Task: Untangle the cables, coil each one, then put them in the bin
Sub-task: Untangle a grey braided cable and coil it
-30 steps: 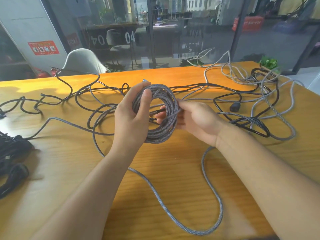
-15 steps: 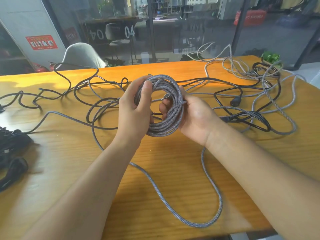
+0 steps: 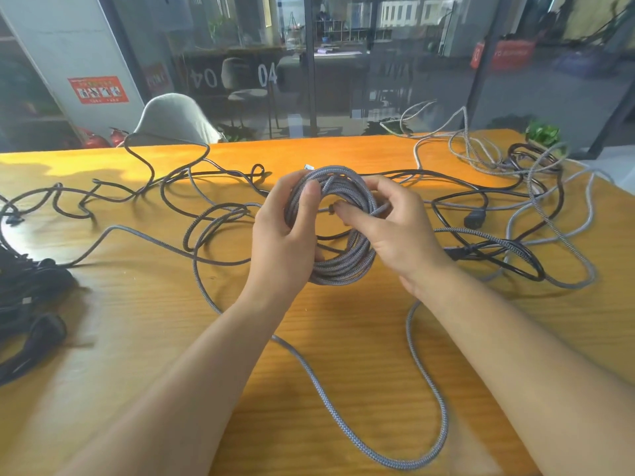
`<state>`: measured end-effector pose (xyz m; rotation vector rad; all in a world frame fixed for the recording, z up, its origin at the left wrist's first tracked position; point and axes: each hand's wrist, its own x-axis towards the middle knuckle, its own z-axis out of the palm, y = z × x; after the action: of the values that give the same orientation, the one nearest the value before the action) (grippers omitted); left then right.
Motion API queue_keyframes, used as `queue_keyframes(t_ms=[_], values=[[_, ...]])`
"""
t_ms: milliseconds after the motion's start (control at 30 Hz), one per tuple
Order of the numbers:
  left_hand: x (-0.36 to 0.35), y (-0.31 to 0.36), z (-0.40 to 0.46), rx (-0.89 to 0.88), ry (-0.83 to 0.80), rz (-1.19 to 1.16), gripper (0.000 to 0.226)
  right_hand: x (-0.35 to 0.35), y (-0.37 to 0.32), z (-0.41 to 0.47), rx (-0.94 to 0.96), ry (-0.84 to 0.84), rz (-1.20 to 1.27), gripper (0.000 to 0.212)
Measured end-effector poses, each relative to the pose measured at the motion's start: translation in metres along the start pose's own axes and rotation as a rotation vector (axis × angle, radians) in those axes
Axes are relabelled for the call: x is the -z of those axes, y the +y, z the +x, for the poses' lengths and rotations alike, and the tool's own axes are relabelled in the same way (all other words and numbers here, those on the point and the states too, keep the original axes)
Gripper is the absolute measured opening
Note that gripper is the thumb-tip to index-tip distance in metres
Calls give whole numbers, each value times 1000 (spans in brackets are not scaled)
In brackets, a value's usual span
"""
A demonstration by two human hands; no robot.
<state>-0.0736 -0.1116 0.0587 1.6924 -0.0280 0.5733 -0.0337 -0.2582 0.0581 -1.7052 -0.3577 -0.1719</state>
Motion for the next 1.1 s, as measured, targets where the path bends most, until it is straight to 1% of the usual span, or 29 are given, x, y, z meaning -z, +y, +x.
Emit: queue_keyframes(t_ms=[67,167,233,333,400,433,500,533,567,600,667,733,800,833,933,1033,1100], values=[[-2,2,-2,-15,-11,4,25,5,1,3,-23,-30,44,32],[3,3,-1,-37,12,19,14,15,1,10,-174,-238,258,49],[9,1,2,-28,51,30,14,20,2,13,-239,-318,342,50],[16,-2,8,-12,107,46,25,23,3,14,-251,-304,206,31],[18,-5,10,-9,121,66,30,22,4,12,-231,-287,63,25],[19,-7,10,-10,125,71,31,22,5,12,-174,-258,-62,27],[20,-9,12,-27,125,87,32,21,9,11,63,-136,-393,37],[21,-10,13,-41,119,107,31,21,8,11,195,-70,-500,39],[21,-10,13,-58,110,126,27,20,6,9,304,-36,-532,39],[21,-10,12,-83,101,143,20,19,4,6,370,-37,-522,39],[21,-9,10,-178,90,232,11,14,-1,0,373,-100,-481,41],[19,-9,6,-297,66,427,16,5,-5,-6,312,-180,-454,42],[14,-13,4,-356,52,618,24,-1,-6,-10,265,-212,-409,44],[13,-15,4,-368,45,659,28,-2,-7,-11,247,-208,-371,46],[16,-20,10,-375,35,639,33,1,-15,-11,244,-170,-234,48],[20,-17,15,-323,49,470,28,11,-25,-8,227,-104,-53,50],[16,-10,13,-332,57,424,30,16,-30,-6,198,-51,70,50]])
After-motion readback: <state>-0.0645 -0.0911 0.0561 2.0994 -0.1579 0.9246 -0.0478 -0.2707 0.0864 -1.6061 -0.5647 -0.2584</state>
